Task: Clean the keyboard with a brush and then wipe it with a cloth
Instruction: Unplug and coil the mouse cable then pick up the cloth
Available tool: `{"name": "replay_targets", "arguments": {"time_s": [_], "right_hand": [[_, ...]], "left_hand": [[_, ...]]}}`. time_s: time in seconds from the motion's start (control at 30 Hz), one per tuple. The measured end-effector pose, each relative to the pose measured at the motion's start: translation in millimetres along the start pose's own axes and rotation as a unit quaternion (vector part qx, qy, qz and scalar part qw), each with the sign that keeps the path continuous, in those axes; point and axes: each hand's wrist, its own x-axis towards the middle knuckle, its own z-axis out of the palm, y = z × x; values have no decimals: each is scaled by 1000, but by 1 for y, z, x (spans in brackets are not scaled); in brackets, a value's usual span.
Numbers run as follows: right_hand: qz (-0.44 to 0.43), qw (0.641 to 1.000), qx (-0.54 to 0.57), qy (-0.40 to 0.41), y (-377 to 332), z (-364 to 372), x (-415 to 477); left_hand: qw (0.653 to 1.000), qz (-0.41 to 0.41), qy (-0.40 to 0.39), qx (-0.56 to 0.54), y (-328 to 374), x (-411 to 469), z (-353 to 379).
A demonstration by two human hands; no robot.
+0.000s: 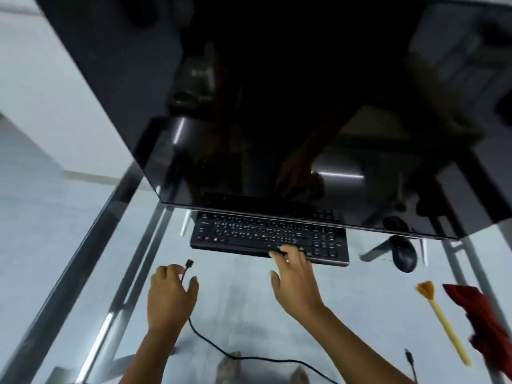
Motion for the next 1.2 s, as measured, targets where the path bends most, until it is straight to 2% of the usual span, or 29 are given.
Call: {"name": "replay_targets", "arguments": {"time_s": [0.2, 0.3, 0.33, 0.37, 0.43, 0.5, 0.53, 0.57, 0.63, 0.7, 0.8, 0.93, 1.0, 1.03, 1.13, 1.2], "right_hand": [[-22, 997, 51, -57, -53, -7, 26], [18, 984, 145, -98, -71, -20, 35], [58, 967, 211, -128, -77, -28, 38], [109, 934, 295, -166, -83, -36, 40], [188, 832, 466, -236, -92, -57, 42], [191, 758, 556, -282, -95, -81, 41], [174, 748, 572, -290, -94, -96, 39], [157, 753, 570, -287, -93, -109, 37], [127, 790, 544, -254, -88, -140, 33], [103, 821, 519, -215, -79, -172, 30], [43, 866, 467, -172, -61, -227, 19], [-9, 899, 424, -106, -42, -289, -6], [-16, 891, 448, -66, -34, -310, -19], [-22, 883, 467, -48, -29, -320, -26], [-36, 849, 528, -1, -18, -335, -41], [-35, 828, 558, 31, -12, -336, -45]], "left_hand": [[997, -34, -52, -41, 6, 13, -6], [986, -46, -54, -148, 32, 24, -30], [983, -34, -51, -174, 46, 28, -38], [979, -19, -47, -196, 63, 33, -49], [970, 4, -50, -239, 95, 42, -66], [966, 26, -69, -246, 121, 49, -79], [968, 52, -76, -235, 132, 51, -85], [969, 91, -74, -218, 139, 51, -88], [959, 204, -56, -191, 155, 43, -100], [935, 262, -91, -221, 173, 29, -116], [896, 242, -203, -313, 208, 4, -146], [877, 250, -265, -314, 246, -14, -182], [839, 248, -336, -350, 260, -24, -200], [805, 242, -376, -391, 267, -31, -210], [648, 201, -483, -553, 285, -53, -235], [563, 179, -488, -642, 300, -66, -251]]}}
